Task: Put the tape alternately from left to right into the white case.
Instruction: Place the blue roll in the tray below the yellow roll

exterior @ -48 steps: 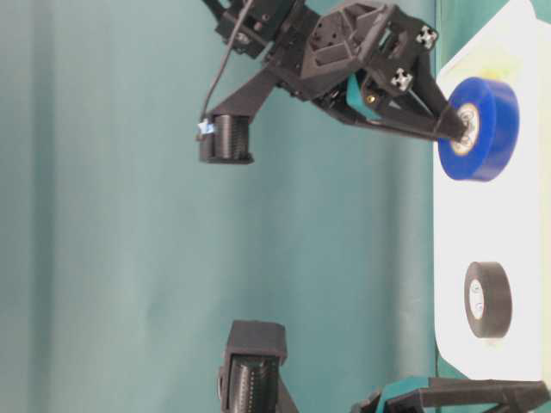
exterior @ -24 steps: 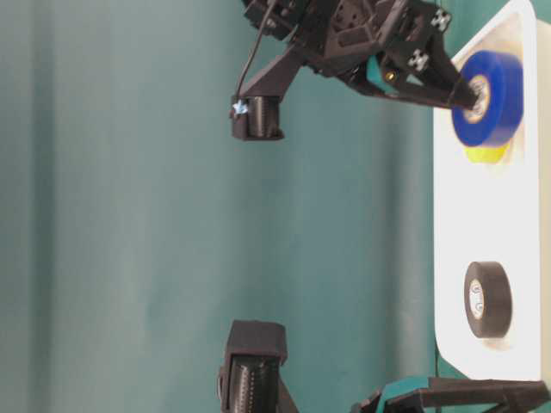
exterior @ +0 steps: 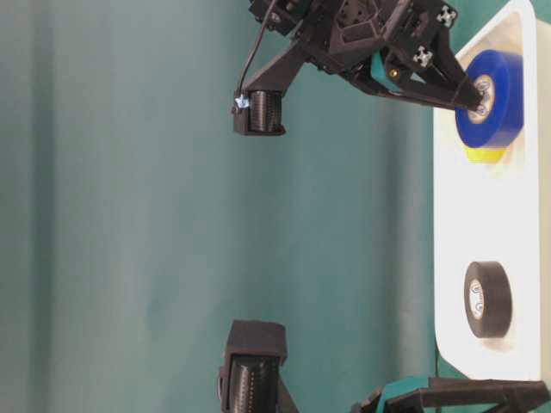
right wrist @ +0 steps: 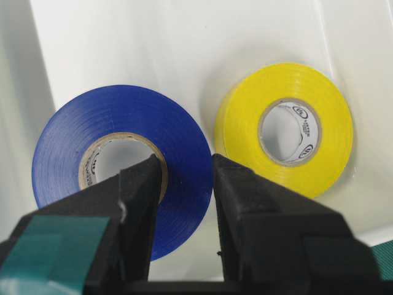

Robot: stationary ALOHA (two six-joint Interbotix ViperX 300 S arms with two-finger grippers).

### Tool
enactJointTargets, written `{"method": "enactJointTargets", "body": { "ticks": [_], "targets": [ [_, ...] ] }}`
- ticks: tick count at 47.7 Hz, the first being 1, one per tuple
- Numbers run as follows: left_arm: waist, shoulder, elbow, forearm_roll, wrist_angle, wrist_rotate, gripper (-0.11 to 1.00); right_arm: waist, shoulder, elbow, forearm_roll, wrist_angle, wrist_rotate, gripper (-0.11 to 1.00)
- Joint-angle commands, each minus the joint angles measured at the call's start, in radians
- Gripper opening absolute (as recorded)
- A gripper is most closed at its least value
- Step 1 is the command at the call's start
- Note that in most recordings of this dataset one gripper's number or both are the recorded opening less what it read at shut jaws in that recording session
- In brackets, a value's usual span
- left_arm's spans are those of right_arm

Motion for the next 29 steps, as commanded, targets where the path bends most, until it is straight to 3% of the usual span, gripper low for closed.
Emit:
{"method": "enactJointTargets", "body": {
  "ticks": [1,10,20,29],
  "targets": [
    [-0.003,-0.023,-0.017,-0.003,-0.005,-0.002,0.97,-0.005,-0.028,-0.008,-0.002,-0.008,0.002,0.29],
    [-0.003,-0.023,-0.018,-0.003,-0.006,-0.002,0.97,-0.006,-0.028,-0.003,-0.002,-0.003,0.002,0.3],
    [-0.003,-0.023,-0.018,-0.002,-0.005,-0.002,0.97,-0.006,-0.032,-0.003,-0.003,-0.003,0.002,0.84],
    [-0.003,-0.023,-0.021,-0.003,-0.005,-0.002,0.97,-0.006,-0.041,-0.002,-0.003,-0.003,0.002,0.76]
  ]
}}
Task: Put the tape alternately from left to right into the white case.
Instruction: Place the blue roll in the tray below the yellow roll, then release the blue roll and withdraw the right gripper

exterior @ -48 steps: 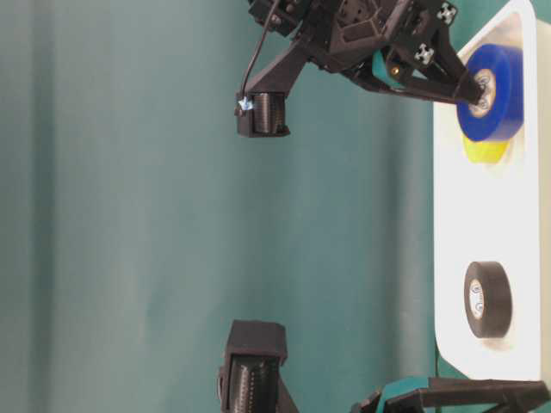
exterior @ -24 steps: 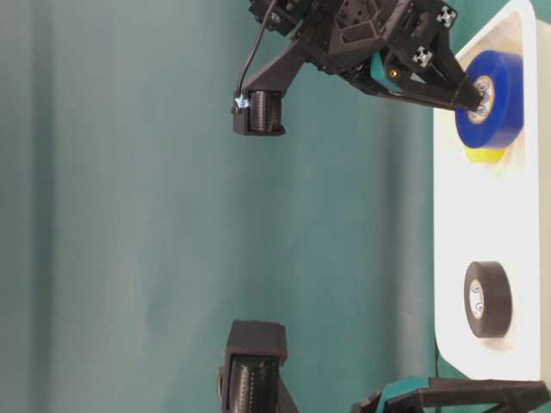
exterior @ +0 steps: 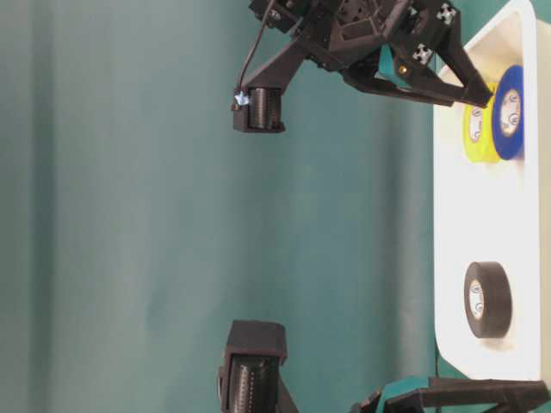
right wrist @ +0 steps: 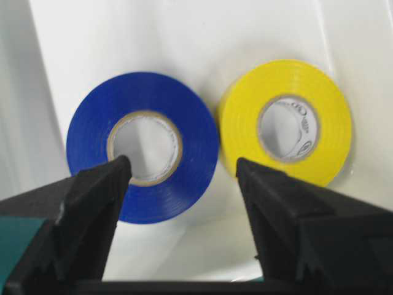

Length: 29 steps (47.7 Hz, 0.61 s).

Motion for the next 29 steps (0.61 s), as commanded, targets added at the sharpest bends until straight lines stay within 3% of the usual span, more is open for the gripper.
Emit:
{"method": "enactJointTargets", "body": {
  "ticks": [1,16,29],
  "targets": [
    [-0.003,-0.023,-0.021,-0.003,-0.005,-0.002,0.97,-0.002,-0.032,-0.011,-0.002,-0.005,0.002,0.76],
    [-0.003,-0.021,-0.021,-0.003,-0.005,-0.002,0.97,0.005,-0.044,-0.008,-0.002,-0.008,0.002,0.76],
    [-0.005,-0.021,-0.021,-0.003,-0.005,-0.002,0.97,0.069,-0.078,-0.008,0.0,-0.012,0.002,0.76]
  ]
}}
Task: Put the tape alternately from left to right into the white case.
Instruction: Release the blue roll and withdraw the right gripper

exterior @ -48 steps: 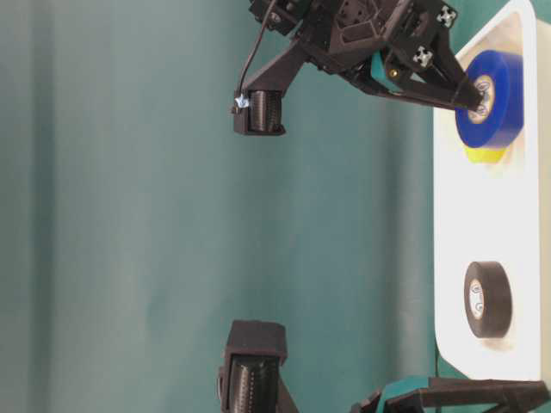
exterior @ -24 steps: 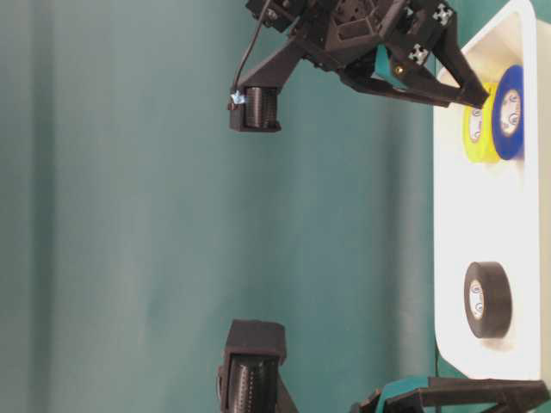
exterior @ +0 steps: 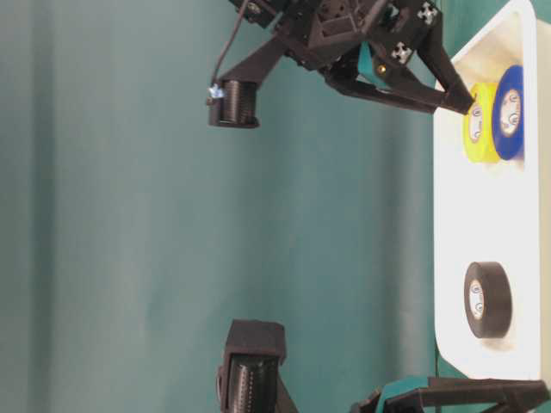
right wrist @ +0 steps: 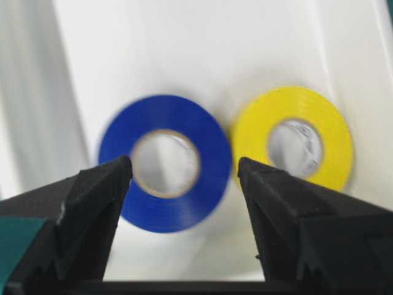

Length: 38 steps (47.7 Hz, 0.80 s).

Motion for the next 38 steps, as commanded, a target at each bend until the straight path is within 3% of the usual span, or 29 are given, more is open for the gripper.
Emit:
{"method": "enactJointTargets", "body": {
  "ticks": [1,24,38],
  "targets": [
    [-0.003,-0.023,-0.021,-0.002,-0.005,-0.002,0.97,0.028,-0.034,-0.008,0.0,-0.009,0.002,0.76],
    [-0.003,-0.021,-0.021,-0.002,-0.006,-0.002,0.97,0.199,-0.067,-0.003,0.003,-0.037,0.003,0.76],
    [-0.003,-0.018,-0.021,-0.002,-0.006,-0.002,0.97,0.261,-0.067,0.023,0.011,-0.098,0.005,0.76]
  ]
}}
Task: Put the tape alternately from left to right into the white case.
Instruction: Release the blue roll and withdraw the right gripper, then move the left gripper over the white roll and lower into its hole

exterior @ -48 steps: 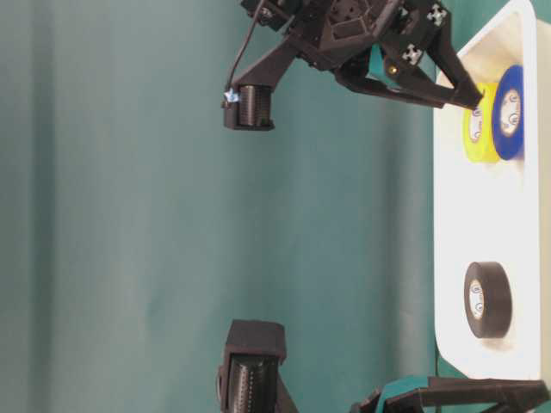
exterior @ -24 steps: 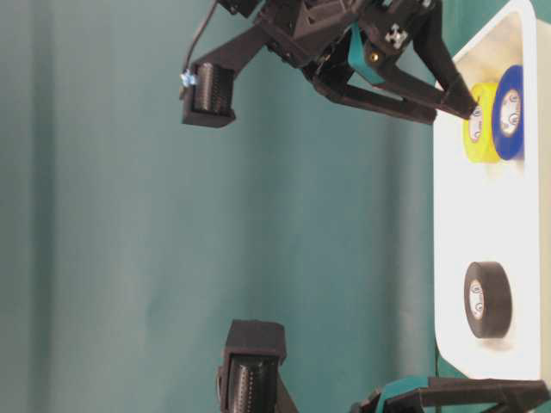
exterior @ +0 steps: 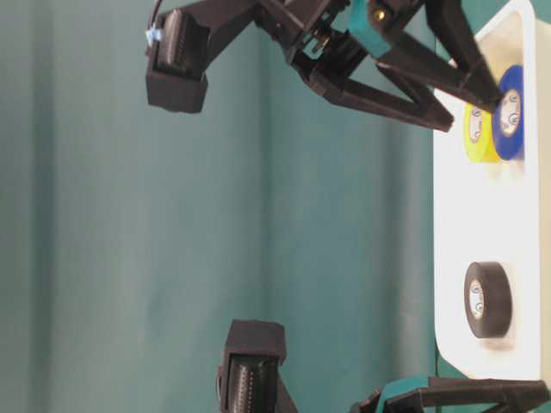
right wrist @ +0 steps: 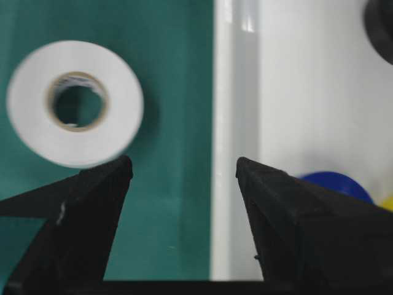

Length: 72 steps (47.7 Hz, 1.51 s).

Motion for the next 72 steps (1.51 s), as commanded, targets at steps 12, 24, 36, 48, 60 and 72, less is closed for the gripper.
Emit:
{"method": "enactJointTargets", "body": {
  "ticks": [12,24,36,48,60,72],
  "targets": [
    [-0.011,-0.018,-0.02,-0.002,-0.005,-0.002,0.97,0.051,-0.021,0.014,0.009,-0.041,0.003,0.76],
    [-0.017,-0.018,-0.021,-0.002,-0.006,-0.003,0.97,0.077,-0.021,0.032,0.021,-0.046,0.046,0.76],
    [-0.025,0.005,-0.044,-0.002,-0.037,-0.002,0.97,0.075,-0.02,0.044,0.02,-0.046,0.075,0.76],
    [-0.035,0.041,-0.094,-0.002,-0.083,-0.003,0.97,0.077,-0.021,0.046,0.018,-0.046,0.077,0.76],
    [-0.034,0.097,-0.149,-0.002,-0.097,-0.109,0.97,0.077,-0.021,0.052,0.02,-0.046,0.078,0.76],
    [-0.029,0.172,-0.195,-0.002,-0.098,-0.256,0.97,0.077,-0.02,0.051,0.017,-0.046,0.078,0.76]
  ]
}}
